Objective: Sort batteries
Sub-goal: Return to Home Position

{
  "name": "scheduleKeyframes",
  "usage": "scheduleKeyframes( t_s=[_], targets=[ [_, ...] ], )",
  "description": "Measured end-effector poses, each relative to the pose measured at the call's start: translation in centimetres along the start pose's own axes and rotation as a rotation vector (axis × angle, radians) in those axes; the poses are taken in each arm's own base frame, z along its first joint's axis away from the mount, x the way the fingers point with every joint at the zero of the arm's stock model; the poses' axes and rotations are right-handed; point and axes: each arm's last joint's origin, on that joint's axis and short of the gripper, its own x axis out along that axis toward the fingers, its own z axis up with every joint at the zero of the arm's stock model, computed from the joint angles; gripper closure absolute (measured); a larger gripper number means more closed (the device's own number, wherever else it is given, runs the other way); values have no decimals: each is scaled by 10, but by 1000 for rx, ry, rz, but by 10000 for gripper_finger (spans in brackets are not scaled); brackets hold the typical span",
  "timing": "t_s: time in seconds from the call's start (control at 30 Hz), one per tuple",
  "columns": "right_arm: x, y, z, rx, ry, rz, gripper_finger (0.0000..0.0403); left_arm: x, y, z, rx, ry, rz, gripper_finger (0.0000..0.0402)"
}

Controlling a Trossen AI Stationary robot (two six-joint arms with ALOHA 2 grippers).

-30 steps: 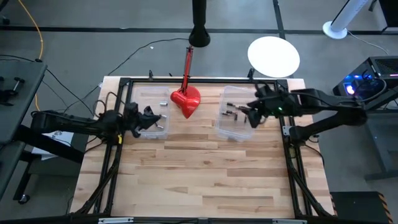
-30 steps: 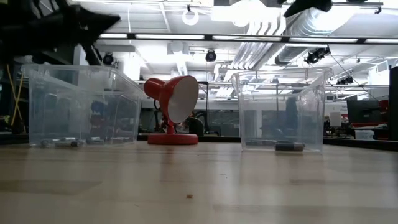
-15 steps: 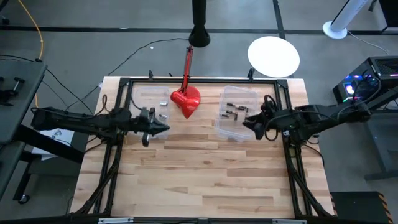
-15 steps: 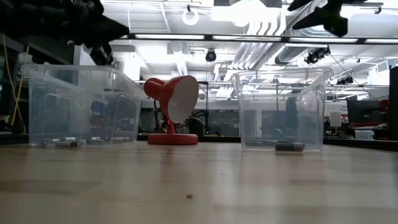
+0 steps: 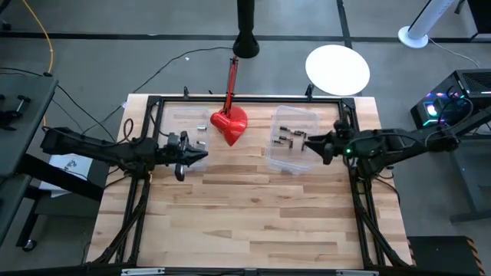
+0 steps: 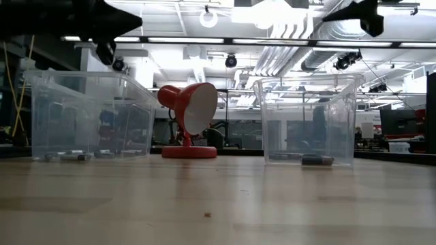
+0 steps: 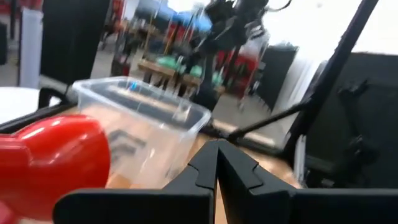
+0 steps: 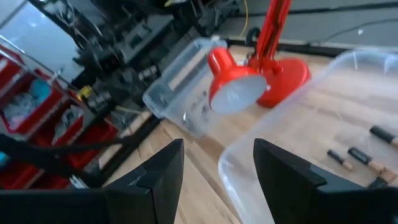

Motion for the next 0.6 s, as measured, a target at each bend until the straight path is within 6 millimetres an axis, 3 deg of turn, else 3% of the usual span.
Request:
scheduleKeyframes(
  t_s=[0.27, 0.43, 0.6],
  targets=[
    [-12, 9, 19, 23, -82, 11, 215, -23, 12, -20, 0, -223, -59, 401],
    [-13, 10, 21, 29, -97, 8, 215, -30, 20, -36, 6, -127, -39, 402],
    [-10, 11, 19, -3, -76, 7, 215, -34, 23, -39, 3, -86, -19, 402]
  ],
)
